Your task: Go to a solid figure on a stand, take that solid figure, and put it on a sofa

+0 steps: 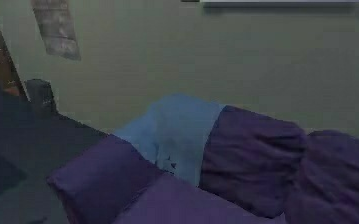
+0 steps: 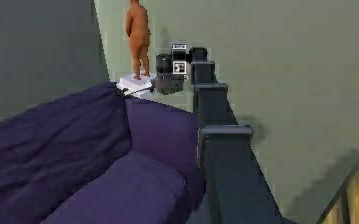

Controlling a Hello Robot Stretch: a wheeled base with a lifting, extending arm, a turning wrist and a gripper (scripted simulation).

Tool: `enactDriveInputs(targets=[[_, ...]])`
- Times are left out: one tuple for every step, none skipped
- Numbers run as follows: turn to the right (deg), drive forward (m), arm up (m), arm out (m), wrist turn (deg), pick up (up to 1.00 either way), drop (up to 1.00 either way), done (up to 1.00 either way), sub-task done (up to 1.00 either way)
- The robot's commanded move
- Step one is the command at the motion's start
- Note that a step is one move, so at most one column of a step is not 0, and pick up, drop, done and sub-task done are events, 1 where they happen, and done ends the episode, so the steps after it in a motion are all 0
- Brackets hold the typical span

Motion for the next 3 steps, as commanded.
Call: enactDriveInputs(targets=[[-45.0,0.00,0.00,0.00,0.0,0.00,0.00,0.00,0.00],[-45.0,0.00,0.00,0.00,0.0,0.00,0.00,0.00,0.00],[-12.0,0.00,0.00,0.00,0.0,0.00,0.00,0.00,0.00]])
